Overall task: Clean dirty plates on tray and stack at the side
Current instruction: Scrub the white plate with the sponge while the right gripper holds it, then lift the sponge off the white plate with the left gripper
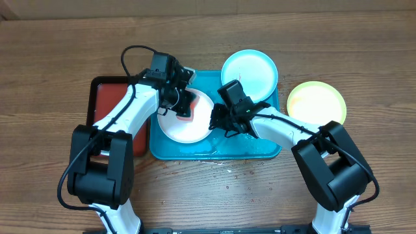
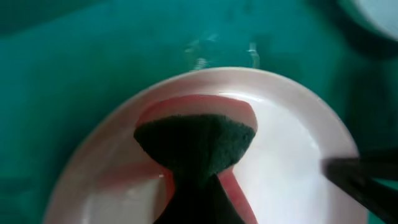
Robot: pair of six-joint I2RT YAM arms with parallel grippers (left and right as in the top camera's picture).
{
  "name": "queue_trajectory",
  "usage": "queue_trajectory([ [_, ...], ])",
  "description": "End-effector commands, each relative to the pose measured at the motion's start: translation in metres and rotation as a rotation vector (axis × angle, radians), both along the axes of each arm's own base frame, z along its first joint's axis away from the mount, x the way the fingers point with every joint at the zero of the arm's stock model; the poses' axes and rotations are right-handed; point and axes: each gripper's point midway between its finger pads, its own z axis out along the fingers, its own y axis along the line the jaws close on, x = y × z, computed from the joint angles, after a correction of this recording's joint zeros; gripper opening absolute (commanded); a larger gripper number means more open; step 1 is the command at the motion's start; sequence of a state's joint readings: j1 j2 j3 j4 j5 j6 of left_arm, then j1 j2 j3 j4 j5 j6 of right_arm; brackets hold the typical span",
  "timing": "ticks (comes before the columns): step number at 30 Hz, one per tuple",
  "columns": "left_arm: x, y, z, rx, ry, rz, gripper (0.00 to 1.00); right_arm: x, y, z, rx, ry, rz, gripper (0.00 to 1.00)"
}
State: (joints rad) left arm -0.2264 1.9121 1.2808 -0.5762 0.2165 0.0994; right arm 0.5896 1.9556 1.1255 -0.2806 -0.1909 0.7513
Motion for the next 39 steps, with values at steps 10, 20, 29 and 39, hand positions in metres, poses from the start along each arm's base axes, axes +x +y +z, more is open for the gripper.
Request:
queue_trajectory([
  [10, -0.040, 0.066, -0.018, 0.293, 0.179, 0.330, 0.04, 0.006, 0.002, 0.004, 0.005, -0.015, -0.008, 0.04],
  [20, -0.080, -0.011, -0.007, -0.097, 0.336, -0.059, 0.04, 0.007, 0.003, 0.005, 0.009, -0.021, -0.007, 0.04],
  [29, -0.033, -0.033, 0.006, -0.210, 0.140, -0.079, 0.04, 0.007, 0.002, 0.005, 0.007, -0.018, -0.007, 0.04],
  [39, 0.019, 0.052, 0.013, 0.196, -0.030, 0.337, 0.04, 0.006, 0.002, 0.005, 0.007, -0.017, -0.008, 0.04],
])
